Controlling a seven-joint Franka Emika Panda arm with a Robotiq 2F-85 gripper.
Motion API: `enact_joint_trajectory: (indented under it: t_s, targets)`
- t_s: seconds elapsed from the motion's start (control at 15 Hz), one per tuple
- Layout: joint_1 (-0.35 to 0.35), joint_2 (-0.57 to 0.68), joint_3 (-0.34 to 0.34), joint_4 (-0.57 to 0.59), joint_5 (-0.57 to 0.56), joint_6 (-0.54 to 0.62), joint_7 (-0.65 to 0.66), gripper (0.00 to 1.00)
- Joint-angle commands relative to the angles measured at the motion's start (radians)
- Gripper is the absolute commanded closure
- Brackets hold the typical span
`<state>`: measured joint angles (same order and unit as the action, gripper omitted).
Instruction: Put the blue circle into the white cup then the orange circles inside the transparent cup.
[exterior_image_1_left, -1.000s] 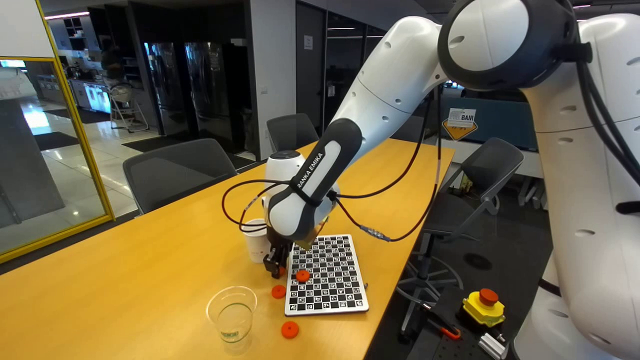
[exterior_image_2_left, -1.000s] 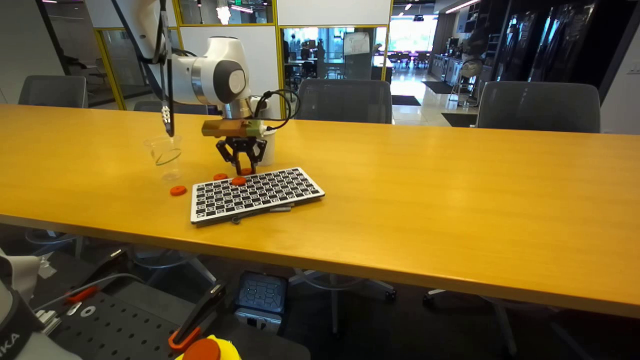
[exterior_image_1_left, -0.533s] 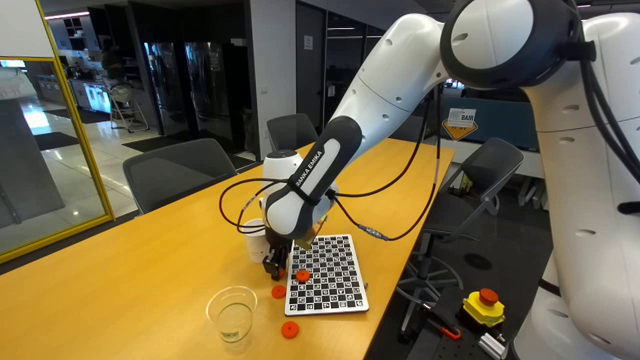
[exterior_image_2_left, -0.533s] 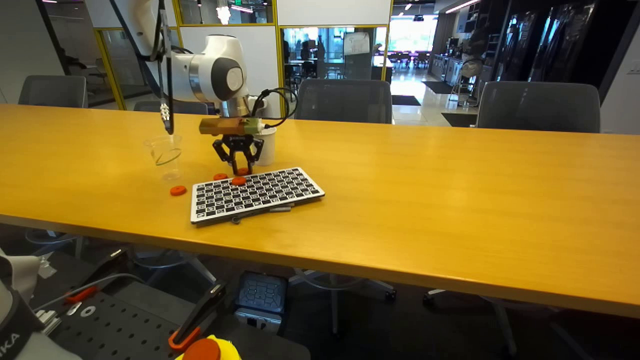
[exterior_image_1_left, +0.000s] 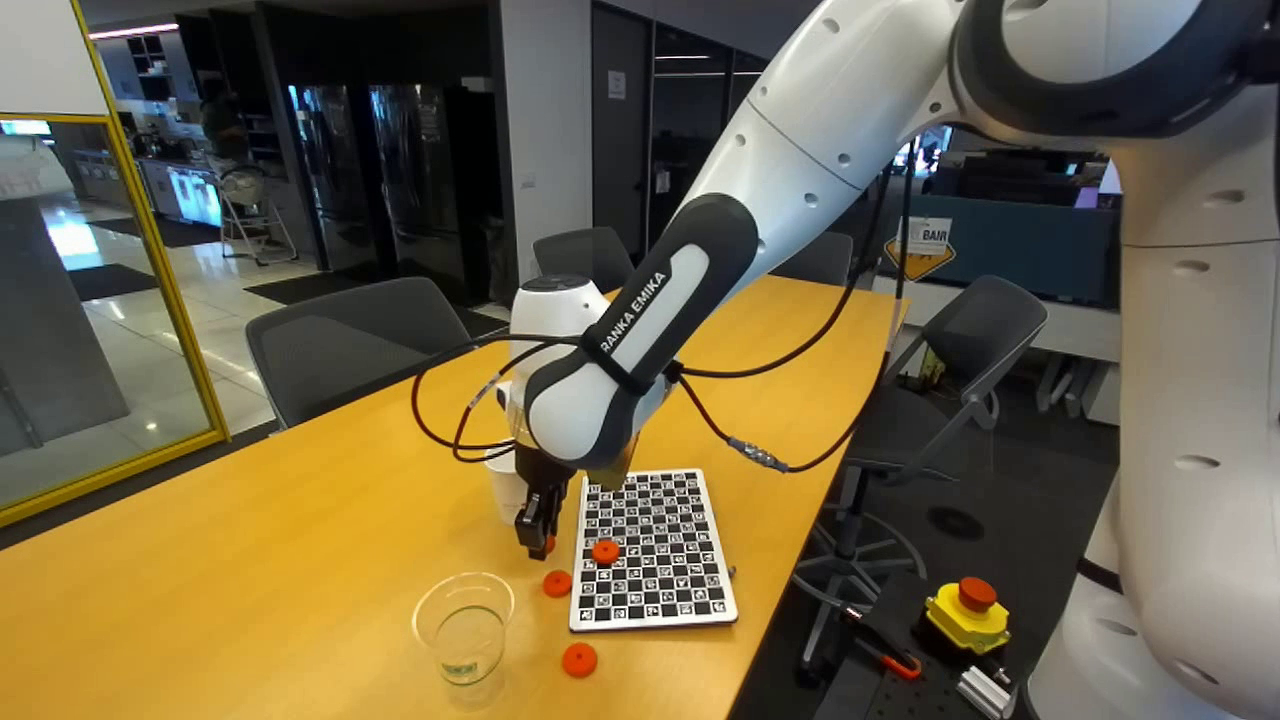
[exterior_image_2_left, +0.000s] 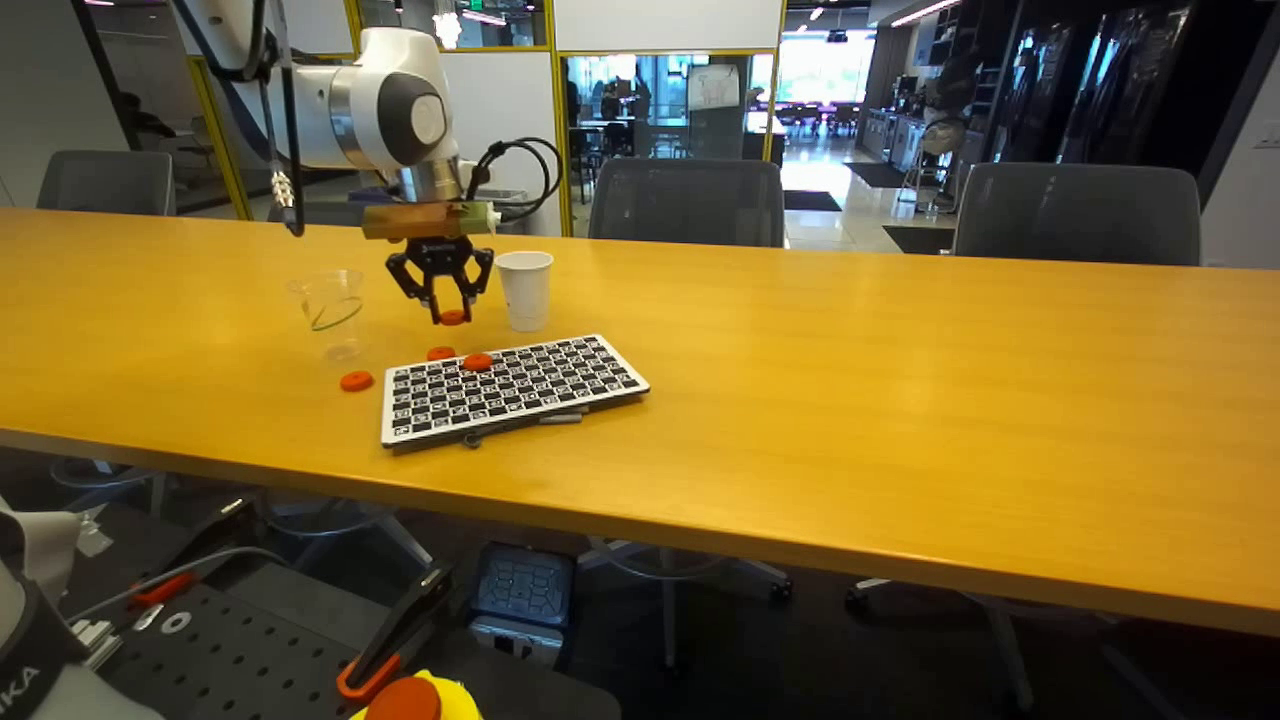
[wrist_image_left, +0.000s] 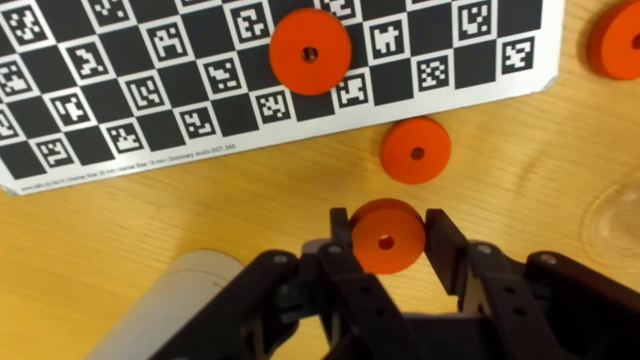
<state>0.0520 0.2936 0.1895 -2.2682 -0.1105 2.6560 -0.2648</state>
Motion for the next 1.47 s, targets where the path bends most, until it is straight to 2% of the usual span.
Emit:
enact_joint_trajectory:
  t_s: [0.0,0.67,1.0,1.4]
  targets:
    - [0.029,-0.132,0.012,-0.081,-0.001,-0.011,-0.025,0.76]
    - [0.167,-0.287,0.043,-0.125,-0.091,-0.083,0.073,0.76]
    - [0.222,-0.298,0.087,-0.130,-0.121,-0.107,0.113,0.76]
    - [0.243,-0.292,0.107,-0.128,-0.105,-0.114,0.098,0.75]
